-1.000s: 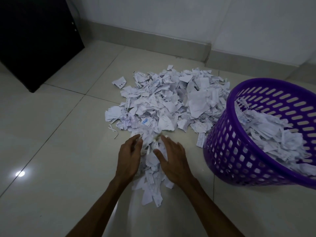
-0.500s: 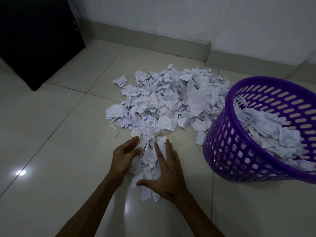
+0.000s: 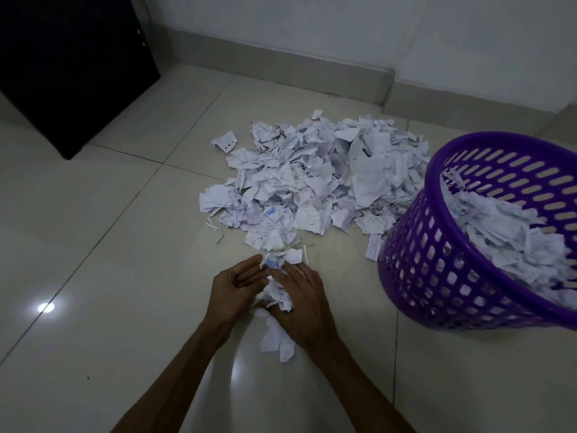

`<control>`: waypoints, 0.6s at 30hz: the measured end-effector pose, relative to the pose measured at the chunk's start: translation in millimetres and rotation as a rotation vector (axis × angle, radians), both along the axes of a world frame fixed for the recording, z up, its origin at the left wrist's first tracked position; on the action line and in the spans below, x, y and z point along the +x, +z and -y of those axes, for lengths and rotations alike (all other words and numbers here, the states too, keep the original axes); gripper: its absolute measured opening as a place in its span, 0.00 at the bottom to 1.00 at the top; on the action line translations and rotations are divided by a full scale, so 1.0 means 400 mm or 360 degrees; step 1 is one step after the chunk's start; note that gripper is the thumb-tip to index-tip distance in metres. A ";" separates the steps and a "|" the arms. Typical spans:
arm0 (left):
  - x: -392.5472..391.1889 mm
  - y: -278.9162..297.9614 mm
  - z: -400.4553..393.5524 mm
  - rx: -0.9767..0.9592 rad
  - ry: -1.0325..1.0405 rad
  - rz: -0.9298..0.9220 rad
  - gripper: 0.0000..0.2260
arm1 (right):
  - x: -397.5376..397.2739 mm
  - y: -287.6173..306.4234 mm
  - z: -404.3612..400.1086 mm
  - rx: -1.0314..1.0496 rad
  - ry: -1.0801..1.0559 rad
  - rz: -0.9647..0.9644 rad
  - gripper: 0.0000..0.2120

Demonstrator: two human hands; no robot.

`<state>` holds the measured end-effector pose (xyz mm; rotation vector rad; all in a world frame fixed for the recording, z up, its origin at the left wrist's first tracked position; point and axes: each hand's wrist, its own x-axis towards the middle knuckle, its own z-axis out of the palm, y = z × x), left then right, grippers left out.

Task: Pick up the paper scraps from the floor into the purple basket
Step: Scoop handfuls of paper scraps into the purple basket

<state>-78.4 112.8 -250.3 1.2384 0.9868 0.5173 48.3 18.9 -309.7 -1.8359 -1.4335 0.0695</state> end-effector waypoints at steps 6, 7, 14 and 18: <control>0.018 0.007 0.012 -0.0027 0.0044 -0.0012 0.11 | -0.002 -0.040 0.010 0.0029 -0.0041 -0.0219 0.18; 0.023 0.011 0.016 -0.0033 0.0032 -0.0014 0.11 | 0.004 -0.044 0.005 0.0013 -0.0027 -0.0234 0.13; 0.068 0.082 0.035 -0.0019 0.0067 0.0060 0.14 | 0.027 0.122 -0.018 -0.0092 -0.0398 -0.0849 0.18; 0.094 0.135 0.033 0.0127 0.0104 0.0076 0.13 | 0.033 0.206 -0.035 -0.0104 -0.0504 -0.1385 0.04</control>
